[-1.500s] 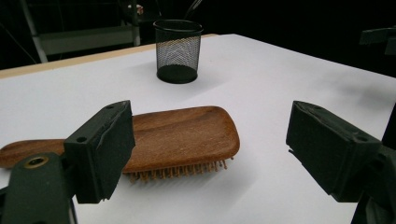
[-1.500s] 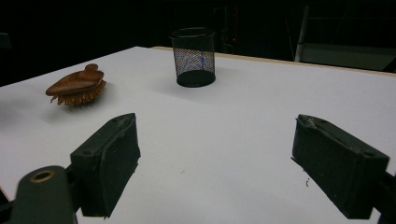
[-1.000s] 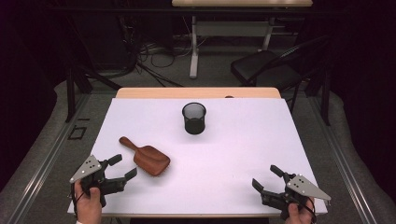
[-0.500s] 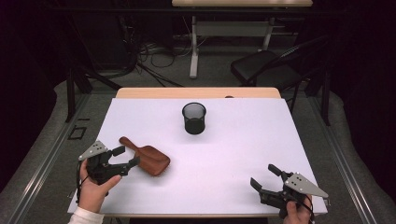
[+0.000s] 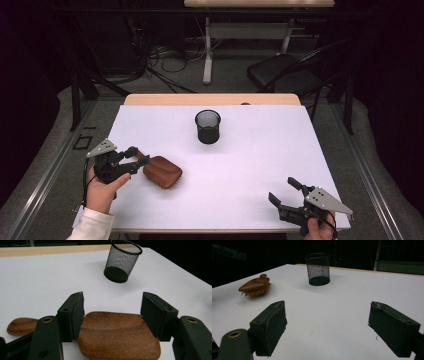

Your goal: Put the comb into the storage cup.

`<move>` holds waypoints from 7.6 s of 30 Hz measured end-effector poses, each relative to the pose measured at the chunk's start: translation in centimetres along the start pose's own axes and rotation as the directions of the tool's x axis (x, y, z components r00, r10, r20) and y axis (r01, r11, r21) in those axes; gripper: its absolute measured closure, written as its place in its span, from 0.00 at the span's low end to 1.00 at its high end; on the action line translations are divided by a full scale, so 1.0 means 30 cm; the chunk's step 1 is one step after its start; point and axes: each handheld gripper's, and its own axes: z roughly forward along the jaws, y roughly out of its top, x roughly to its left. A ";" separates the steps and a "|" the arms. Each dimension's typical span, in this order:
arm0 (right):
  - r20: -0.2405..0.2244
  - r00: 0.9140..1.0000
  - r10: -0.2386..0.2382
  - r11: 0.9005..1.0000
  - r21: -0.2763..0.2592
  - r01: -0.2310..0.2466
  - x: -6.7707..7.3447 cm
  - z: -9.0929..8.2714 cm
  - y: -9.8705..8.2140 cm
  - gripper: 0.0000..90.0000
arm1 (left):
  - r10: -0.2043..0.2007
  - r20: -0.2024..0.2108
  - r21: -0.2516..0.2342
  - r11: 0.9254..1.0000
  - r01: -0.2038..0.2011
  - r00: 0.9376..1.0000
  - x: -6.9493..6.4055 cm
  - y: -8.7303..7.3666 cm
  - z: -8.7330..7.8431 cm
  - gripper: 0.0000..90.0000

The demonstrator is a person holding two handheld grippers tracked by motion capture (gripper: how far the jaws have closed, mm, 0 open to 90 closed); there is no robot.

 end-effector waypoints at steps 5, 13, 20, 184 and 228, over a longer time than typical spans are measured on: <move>-0.006 1.000 -0.010 1.000 0.011 0.010 0.004 0.001 0.001 0.16 | 0.002 -0.002 0.011 1.000 -0.002 1.000 0.020 0.026 0.010 0.52; -0.011 1.000 -0.024 1.000 0.010 0.024 0.013 -0.004 0.004 0.16 | -0.003 -0.087 0.019 1.000 0.005 0.996 0.044 0.041 0.034 0.62; 0.006 1.000 -0.019 1.000 0.008 0.019 0.009 -0.013 0.000 0.16 | -0.063 -0.095 0.019 0.998 0.065 0.993 0.061 0.060 0.072 0.63; -0.015 0.999 -0.032 0.999 0.040 0.033 0.019 -0.002 -0.001 0.16 | 0.053 -0.208 0.456 0.889 0.049 0.977 0.030 -0.181 0.059 1.00; -0.020 0.999 -0.036 0.998 0.042 0.037 0.020 -0.002 -0.001 0.16 | 0.064 -0.201 0.444 0.896 0.032 0.977 0.006 -0.188 0.055 0.96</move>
